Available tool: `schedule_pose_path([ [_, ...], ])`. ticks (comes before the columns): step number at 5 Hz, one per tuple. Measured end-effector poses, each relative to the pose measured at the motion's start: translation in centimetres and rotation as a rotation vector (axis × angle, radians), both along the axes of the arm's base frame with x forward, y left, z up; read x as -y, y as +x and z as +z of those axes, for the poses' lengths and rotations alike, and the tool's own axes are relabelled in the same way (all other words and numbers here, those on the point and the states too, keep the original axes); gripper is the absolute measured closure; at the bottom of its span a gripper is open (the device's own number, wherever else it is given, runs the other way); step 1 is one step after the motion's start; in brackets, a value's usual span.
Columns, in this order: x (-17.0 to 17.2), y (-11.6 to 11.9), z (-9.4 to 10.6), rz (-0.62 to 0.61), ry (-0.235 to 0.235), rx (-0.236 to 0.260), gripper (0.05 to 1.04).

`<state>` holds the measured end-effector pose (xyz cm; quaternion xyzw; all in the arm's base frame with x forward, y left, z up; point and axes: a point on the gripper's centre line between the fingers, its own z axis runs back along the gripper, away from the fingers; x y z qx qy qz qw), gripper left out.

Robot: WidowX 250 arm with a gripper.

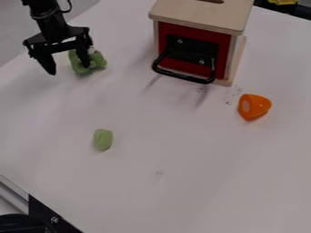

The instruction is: Move the green object under the nanny

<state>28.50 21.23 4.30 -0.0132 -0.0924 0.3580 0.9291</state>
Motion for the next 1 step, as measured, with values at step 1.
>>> schedule_pose_path([
  [1, 0.20, -0.49, 5.31, 0.002, 0.051, 0.063, 0.083],
])
